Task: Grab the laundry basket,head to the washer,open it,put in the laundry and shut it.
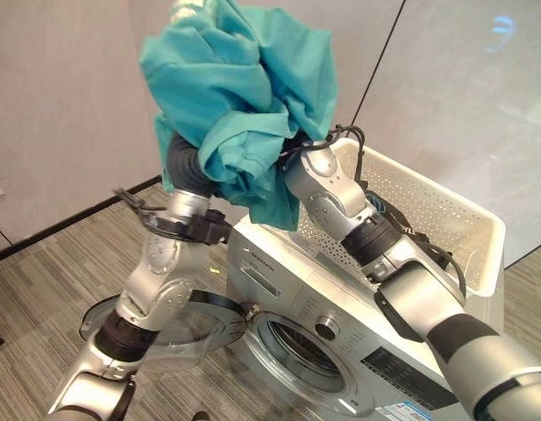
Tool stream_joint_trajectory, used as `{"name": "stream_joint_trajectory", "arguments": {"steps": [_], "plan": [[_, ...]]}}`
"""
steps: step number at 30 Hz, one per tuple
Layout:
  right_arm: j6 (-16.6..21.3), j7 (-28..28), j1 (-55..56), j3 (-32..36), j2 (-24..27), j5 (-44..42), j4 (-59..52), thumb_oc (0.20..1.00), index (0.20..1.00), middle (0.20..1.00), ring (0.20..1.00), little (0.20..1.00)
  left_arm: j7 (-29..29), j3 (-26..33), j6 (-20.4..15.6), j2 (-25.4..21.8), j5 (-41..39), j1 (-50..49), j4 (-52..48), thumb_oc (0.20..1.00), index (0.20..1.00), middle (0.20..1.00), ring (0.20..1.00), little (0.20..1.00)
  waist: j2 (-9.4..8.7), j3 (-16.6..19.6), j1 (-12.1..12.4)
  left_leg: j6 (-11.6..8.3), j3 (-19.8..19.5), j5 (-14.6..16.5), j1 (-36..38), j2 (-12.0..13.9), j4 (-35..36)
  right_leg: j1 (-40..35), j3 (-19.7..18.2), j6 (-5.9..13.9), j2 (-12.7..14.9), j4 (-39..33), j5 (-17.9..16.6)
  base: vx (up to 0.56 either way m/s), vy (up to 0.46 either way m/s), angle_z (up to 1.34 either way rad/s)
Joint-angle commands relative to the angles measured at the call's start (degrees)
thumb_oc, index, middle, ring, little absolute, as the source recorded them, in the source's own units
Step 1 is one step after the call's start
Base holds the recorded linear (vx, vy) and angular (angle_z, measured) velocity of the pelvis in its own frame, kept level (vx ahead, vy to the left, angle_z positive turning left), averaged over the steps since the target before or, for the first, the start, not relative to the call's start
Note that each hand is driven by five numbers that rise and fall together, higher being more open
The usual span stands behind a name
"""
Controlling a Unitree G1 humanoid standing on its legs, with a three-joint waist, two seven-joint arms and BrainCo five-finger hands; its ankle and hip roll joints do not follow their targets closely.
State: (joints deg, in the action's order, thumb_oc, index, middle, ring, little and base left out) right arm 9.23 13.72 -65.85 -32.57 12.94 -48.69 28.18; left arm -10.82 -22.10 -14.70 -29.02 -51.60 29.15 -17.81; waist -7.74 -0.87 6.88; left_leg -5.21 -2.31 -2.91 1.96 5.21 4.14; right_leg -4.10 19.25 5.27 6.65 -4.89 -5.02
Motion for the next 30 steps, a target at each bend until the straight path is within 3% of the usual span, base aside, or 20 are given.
{"name": "stream_joint_trajectory", "arguments": {"steps": [1, 9, 10, 11, 12, 13, 15, 17, 18, 24, 28, 30], "plan": [[0.52, -4.66, -3.35, -3.16, 1.88, 1.39, -2.87, 0.2, 0.2, 0.2, 0.2, 0.2, 7.46, -6.5, 0.93, -2.24, -4.76, 5.52, -1.43, 1.0, 1.0, 1.0, 1.0, 1.0, 1.38, 2.07, -0.34, 2.8, 0.72, 4.1, 0.95, -0.38, -1.6, 0.28, -2.07, 3.11, 3.25, 8.59, 7.08, 0.0, 0.0, 0.0], [1.17, -7.42, -3.15, -7.43, 5.23, 4.67, -2.96, 0.2, 0.2, 0.2, 0.2, 0.2, 11.29, -16.05, 3.07, -8.33, -9.62, 8.81, -2.46, 1.0, 1.0, 1.0, 1.0, 1.0, 2.19, 2.13, -0.64, 2.81, 1.09, 4.74, 1.49, -0.21, -2.83, -0.24, -1.95, 3.14, 3.4, 9.26, 7.46, 0.0, -0.001, 0.0], [1.29, -7.94, -3.62, -8.24, 5.61, 5.61, -2.84, 0.2, 0.2, 0.2, 0.2, 0.2, 11.74, -17.6, 3.41, -8.84, -10.09, 9.43, -2.39, 0.435, 0.435, 0.435, 0.435, 0.435, 2.29, 2.22, -0.66, 2.79, 1.16, 4.81, 1.57, -0.23, -2.92, -0.41, -1.97, 3.17, 3.37, 9.11, 7.5, 0.0, 0.0, 0.0], [1.45, -7.93, -3.42, -8.39, 5.83, 5.57, -2.88, 0.2, 0.2, 0.2, 0.2, 0.2, 11.91, -17.78, 3.44, -9.04, -10.43, 9.72, -2.29, 0.2, 0.2, 0.2, 0.2, 0.2, 2.28, 2.19, -0.64, 2.76, 1.19, 4.85, 1.59, -0.22, -2.99, -0.48, -1.93, 3.19, 3.37, 9.06, 7.49, 0.0, 0.0, 0.0], [1.68, -8.39, -2.85, -8.71, 6.52, 5.57, -3.55, 0.329, 0.329, 0.329, 0.329, 0.329, 11.81, -18.55, 3.44, -9.16, -10.89, 9.12, -2.16, 0.2, 0.2, 0.2, 0.2, 0.2, 2.26, 2.21, -0.62, 2.72, 1.24, 4.84, 1.68, -0.19, -3.04, -0.76, -1.87, 3.22, 3.29, 8.8, 7.48, 0.0, 0.0, 0.0], [1.77, -8.53, -2.82, -9.13, 7.03, 5.78, -3.73, 0.567, 0.567, 0.567, 0.567, 0.567, 11.98, -19.0, 3.6, -9.33, -10.94, 9.11, -2.35, 0.2, 0.2, 0.2, 0.2, 0.2, 2.29, 2.28, -0.65, 2.71, 1.22, 4.82, 1.78, -0.16, -2.9, -0.86, -1.83, 3.22, 3.27, 8.71, 7.53, 0.0, 0.0, 0.0], [2.2, -8.21, -2.6, -8.9, 7.35, 6.38, -4.21, 0.611, 0.611, 0.611, 0.611, 0.611, 12.15, -19.24, 3.65, -9.41, -10.96, 8.89, -2.97, 0.2, 0.2, 0.2, 0.2, 0.2, 2.33, 2.31, -0.74, 2.61, 1.32, 4.7, 1.97, -0.12, -2.5, -0.99, -1.8, 3.2, 3.15, 8.45, 7.56, 0.0, 0.0, 0.0], [2.37, -8.39, -1.87, -8.46, 7.6, 6.72, -4.96, 0.824, 0.824, 0.824, 0.824, 0.824, 12.1, -19.04, 3.78, -8.65, -10.86, 8.43, -2.53, 0.2, 0.2, 0.2, 0.2, 0.2, 2.35, 2.35, -0.85, 2.58, 1.4, 4.64, 2.23, -0.11, -2.12, -1.12, -1.68, 3.23, 3.11, 8.22, 7.54, 0.0, 0.0, 0.0], [2.46, -8.26, -1.74, -8.28, 7.52, 6.85, -5.09, 1.0, 1.0, 1.0, 1.0, 1.0, 12.06, -19.01, 3.77, -8.57, -10.84, 8.3, -2.57, 0.2, 0.2, 0.2, 0.2, 0.2, 2.35, 2.37, -0.85, 2.58, 1.45, 4.63, 2.34, -0.1, -2.0, -1.18, -1.67, 3.24, 3.08, 8.13, 7.51, 0.0, 0.0, 0.0], [2.68, -8.47, -1.31, -7.5, 8.19, 7.28, -6.11, 1.0, 1.0, 1.0, 1.0, 1.0, 11.89, -17.16, 3.61, -7.35, -11.74, 6.01, -2.88, 0.2, 0.2, 0.2, 0.2, 0.2, 1.99, 2.71, -0.99, 2.58, 1.66, 4.55, 2.72, -0.09, -1.3, -1.43, -1.8, 3.29, 3.07, 7.77, 7.49, 0.0, 0.0, 0.0], [3.58, -10.05, -3.3, -7.85, 16.26, 7.18, -8.23, 1.0, 1.0, 1.0, 1.0, 1.0, 12.78, -11.8, 2.92, -5.71, -13.91, -0.64, -3.25, 0.2, 0.2, 0.2, 0.2, 0.2, 0.72, 2.91, -0.95, 2.4, 1.03, 4.32, 2.77, -0.15, -0.69, -1.66, -1.69, 3.25, 2.92, 7.24, 7.33, 0.0, 0.0, 0.0], [4.49, -10.23, -3.82, -7.0, 22.21, 6.82, -9.17, 1.0, 1.0, 1.0, 1.0, 1.0, 13.44, -9.11, 2.76, -8.69, -14.72, -4.34, -5.37, 0.2, 0.2, 0.2, 0.2, 0.2, 0.49, 3.39, -0.65, 2.33, 0.66, 4.27, 2.44, -0.3, -0.63, -1.96, -1.27, 3.2, 2.88, 6.31, 7.2, 0.0, 0.0, 0.0]]}}
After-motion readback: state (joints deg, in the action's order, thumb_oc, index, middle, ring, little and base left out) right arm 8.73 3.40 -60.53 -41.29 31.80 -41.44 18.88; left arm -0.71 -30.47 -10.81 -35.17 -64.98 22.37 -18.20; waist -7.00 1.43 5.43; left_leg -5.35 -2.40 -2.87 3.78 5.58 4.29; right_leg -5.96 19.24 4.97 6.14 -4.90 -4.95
